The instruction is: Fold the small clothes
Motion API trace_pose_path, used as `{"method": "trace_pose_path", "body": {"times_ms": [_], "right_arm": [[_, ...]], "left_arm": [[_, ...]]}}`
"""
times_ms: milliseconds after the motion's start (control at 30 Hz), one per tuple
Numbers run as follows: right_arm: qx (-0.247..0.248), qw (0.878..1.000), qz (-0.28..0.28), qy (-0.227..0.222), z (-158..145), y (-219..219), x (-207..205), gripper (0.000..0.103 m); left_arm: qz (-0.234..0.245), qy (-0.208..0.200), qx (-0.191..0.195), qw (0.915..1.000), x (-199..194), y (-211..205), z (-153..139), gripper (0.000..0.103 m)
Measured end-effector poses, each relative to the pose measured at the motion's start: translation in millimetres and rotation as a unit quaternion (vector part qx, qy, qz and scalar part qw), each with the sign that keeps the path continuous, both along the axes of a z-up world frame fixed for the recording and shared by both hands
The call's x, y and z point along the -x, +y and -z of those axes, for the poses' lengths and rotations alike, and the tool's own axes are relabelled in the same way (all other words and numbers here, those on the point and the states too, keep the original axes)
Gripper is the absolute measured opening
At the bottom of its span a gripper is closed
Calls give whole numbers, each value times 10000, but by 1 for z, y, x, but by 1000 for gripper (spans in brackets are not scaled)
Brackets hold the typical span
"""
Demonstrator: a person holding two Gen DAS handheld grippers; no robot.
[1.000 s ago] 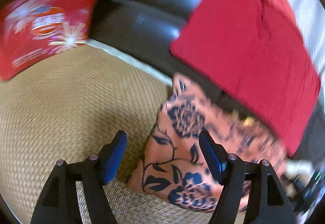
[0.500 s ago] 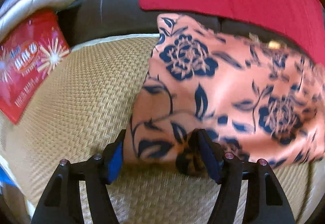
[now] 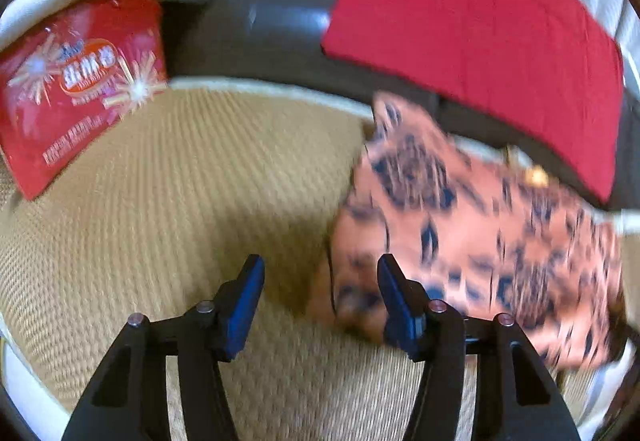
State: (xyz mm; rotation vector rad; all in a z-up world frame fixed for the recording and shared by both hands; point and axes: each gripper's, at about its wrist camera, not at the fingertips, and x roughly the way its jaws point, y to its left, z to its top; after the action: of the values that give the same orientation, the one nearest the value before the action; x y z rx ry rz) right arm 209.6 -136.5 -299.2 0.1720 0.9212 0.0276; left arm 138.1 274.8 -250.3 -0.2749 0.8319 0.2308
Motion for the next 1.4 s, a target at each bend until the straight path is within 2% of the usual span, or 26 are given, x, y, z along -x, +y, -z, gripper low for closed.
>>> {"method": "trace_pose_path", "body": {"times_ms": [33,67,100,133,233,267,300,333,500,567,667,700,767,833,867,933,1000,1067,1133,1167,1233,1300,1333,1400], "right_arm": [[-32,10000,45,5,1,0,-3,46],[-51,10000,81,4,2,-1,-6,46],[-57,9999,101,3,3,-4,-10,46],[-34,9999,132,-7,-4,1,-10,48],[54,9998,175,-57,-2,6,-19,51],[81,9998,188,-71,-2,5,-23,51],[92,9998,187,-76,-3,2,-24,51],[116,9997,187,-68,-3,2,-27,52],[219,9997,60,-39,-5,1,-33,52],[173,9998,80,-36,-6,-5,-31,52],[233,9997,70,-66,-9,-14,-29,52],[318,9994,77,-100,-10,-16,-28,56],[603,9979,151,-176,-10,-20,-32,59],[579,9979,130,-248,-12,-26,-37,60],[596,9977,135,-298,-14,-28,-37,60],[675,9968,235,-351,-24,-29,-35,60],[695,9954,395,-525,-40,-29,-26,60],[667,9922,452,-950,-60,-24,-10,60],[464,9883,154,-1448,-79,-7,9,60],[261,9873,-80,-1562,-84,3,14,60],[-341,9854,-673,-1524,-87,29,18,60],[-820,9796,-1410,-1177,-80,73,16,58],[-887,9768,-1639,-1058,-77,93,16,55],[-956,9731,-1919,-848,-70,122,15,38]], "left_arm": [[7,-68,5,10000,-6,2,-2,71],[37,-105,25,9999,-12,1,-2,82],[86,-89,69,9999,-19,-3,0,86],[184,-3,144,9997,-27,-7,6,86],[446,518,333,9971,-40,-25,27,86],[526,586,281,9965,-40,-31,30,86],[578,640,-167,9961,-39,-44,31,83],[639,733,-347,9947,-39,-50,33,81],[824,998,-793,9884,-13,-81,36,55],[930,1050,-1026,9848,-3,-93,39,52],[1038,1077,-998,9837,11,-104,37,50],[1131,1095,-934,9831,19,-109,37,50],[1229,1120,-874,9822,26,-114,36,50],[1240,1145,-505,9844,29,-106,33,50],[1132,1136,-164,9869,30,-93,30,50],[777,1034,445,9906,34,-60,22,50],[435,817,1004,9906,44,-31,12,49],[155,637,1087,9919,55,-12,4,49],[-54,479,1044,9934,71,-2,-5,49],[-97,454,1142,9924,80,2,-2,49],[-63,511,1500,9873,86,3,6,49],[76,591,2115,9756,91,-7,17,49],[145,610,2403,9687,91,-13,23,49],[244,625,2758,9589,88,-26,26,50]]}}
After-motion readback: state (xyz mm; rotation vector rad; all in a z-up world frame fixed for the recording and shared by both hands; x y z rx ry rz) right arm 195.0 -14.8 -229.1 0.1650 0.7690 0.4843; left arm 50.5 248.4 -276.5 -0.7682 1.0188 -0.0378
